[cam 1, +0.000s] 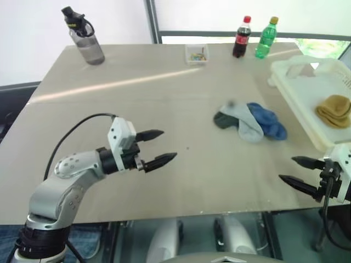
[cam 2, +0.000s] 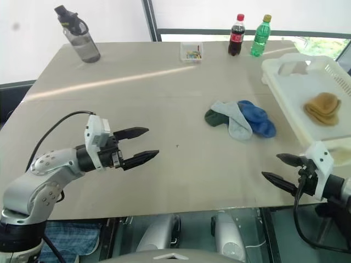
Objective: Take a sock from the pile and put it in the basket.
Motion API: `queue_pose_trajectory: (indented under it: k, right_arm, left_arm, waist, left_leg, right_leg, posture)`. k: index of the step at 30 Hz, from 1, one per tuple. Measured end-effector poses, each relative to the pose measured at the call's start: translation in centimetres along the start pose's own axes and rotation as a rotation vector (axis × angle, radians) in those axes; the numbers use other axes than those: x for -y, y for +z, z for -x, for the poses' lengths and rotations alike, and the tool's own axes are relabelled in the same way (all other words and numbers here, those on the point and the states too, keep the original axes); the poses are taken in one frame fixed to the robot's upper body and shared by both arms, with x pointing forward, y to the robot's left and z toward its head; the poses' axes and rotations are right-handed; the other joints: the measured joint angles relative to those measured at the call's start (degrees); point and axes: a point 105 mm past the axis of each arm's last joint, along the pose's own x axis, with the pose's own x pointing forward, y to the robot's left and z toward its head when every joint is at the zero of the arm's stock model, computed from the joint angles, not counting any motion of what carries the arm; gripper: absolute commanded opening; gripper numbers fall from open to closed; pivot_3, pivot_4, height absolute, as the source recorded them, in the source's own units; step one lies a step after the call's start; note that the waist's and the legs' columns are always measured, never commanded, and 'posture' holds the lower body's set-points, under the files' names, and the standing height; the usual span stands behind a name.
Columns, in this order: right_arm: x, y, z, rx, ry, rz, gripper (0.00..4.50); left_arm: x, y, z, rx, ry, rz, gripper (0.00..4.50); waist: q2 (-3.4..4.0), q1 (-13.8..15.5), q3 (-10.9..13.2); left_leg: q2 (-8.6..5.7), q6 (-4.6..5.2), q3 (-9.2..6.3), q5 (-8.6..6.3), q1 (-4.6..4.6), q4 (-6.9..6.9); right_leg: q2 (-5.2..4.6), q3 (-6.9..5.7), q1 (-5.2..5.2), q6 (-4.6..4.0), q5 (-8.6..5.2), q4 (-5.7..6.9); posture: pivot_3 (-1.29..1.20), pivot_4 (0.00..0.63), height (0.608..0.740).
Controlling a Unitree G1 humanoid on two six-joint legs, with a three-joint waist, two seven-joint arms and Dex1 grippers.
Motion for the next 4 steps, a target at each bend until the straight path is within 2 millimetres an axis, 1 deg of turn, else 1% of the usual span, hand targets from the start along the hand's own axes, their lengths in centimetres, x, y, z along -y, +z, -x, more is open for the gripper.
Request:
queue_pose_trajectory:
  k: [2,4]
  right_arm:
    - [0.33,0.01,0.76,-0.016,-0.025,0.021,4.11]
    - [0.43,0.16,1.04,-0.017,-0.027,0.024,4.11]
  left_arm:
    - [0.02,-0.53,0.63,-0.028,0.034,0.010,4.50]
    - [0.13,-0.99,1.07,-0.049,0.046,0.020,4.50]
  waist:
    - [-0.02,0.16,-0.01]
    - [-0.02,0.21,-0.02]
  left_leg:
    - [0.02,0.00,0.01,0.00,0.03,0.10]
    - [0.02,0.00,0.03,0.00,0.03,0.11]
  right_leg:
    - [0.00,0.00,0.04,-0.07,-0.04,0.04]
    - [-0.01,0.00,0.04,-0.07,-0.04,0.04]
  posture:
    - [0.00,0.150,0.740]
    - [0.00,0.150,0.740]
